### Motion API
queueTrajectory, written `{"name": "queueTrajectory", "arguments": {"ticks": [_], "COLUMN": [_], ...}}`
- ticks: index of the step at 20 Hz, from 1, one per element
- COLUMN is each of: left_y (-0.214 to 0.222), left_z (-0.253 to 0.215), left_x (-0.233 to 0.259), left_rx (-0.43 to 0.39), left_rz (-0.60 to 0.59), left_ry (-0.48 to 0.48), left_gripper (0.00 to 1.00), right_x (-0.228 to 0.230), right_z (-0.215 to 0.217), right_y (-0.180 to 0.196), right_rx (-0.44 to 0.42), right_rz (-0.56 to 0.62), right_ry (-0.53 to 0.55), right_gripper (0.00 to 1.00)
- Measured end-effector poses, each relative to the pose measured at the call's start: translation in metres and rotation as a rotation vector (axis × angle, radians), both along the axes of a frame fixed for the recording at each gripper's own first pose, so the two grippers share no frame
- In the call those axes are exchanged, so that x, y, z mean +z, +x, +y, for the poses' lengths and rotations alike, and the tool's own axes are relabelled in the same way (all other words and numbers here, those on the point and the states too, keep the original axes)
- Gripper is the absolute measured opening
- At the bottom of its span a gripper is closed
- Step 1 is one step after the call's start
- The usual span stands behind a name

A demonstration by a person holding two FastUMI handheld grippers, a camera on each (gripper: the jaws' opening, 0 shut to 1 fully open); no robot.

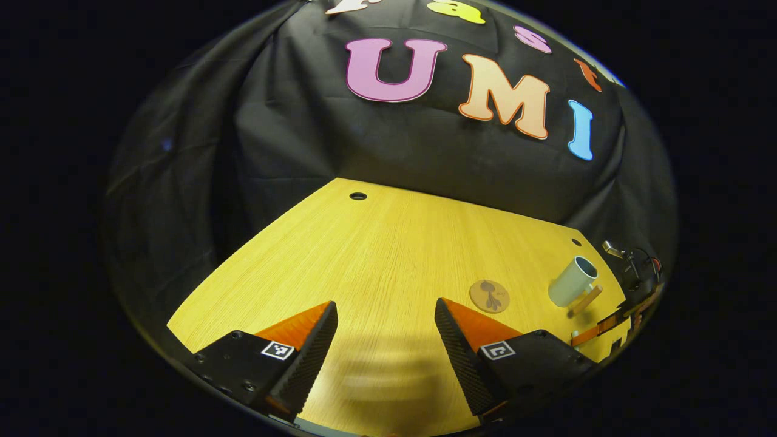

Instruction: Put the toothbrush and toothpaste on the desktop into the cup, then pick up the cup and place it on the coaster on the desktop.

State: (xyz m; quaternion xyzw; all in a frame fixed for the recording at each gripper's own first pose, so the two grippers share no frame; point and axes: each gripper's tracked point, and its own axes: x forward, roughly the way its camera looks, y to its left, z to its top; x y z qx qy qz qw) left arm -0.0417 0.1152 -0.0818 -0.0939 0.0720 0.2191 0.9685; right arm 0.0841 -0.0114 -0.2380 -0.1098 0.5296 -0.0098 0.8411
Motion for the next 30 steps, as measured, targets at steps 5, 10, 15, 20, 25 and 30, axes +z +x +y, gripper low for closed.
{"name": "queueTrajectory", "arguments": {"ticks": [5,10,15,20,25,30], "left_y": [0.012,0.026,0.042,0.053,0.063,0.074], "left_z": [-0.018,-0.053,-0.102,-0.146,-0.163,-0.181], "left_x": [-0.006,-0.025,-0.034,-0.056,-0.073,-0.093], "left_rx": [-0.048,-0.104,-0.171,-0.192,-0.152,-0.110], "left_rz": [0.045,0.144,0.227,0.417,0.541,0.615], "left_ry": [-0.015,-0.117,-0.199,-0.236,-0.329,-0.432], "left_gripper": [0.94,0.94,0.95,0.94,0.94,0.86], "right_x": [0.003,0.040,0.089,0.120,0.133,0.132], "right_z": [0.002,0.012,0.007,-0.006,-0.018,-0.031], "right_y": [0.000,-0.002,-0.013,-0.025,-0.027,-0.028], "right_rx": [-0.003,-0.010,0.004,0.083,0.133,0.182], "right_rz": [-0.064,-0.216,-0.336,-0.397,-0.430,-0.407], "right_ry": [0.060,0.214,0.337,0.377,0.382,0.403], "right_gripper": [0.05,0.05,0.06,0.05,0.05,0.06]}}
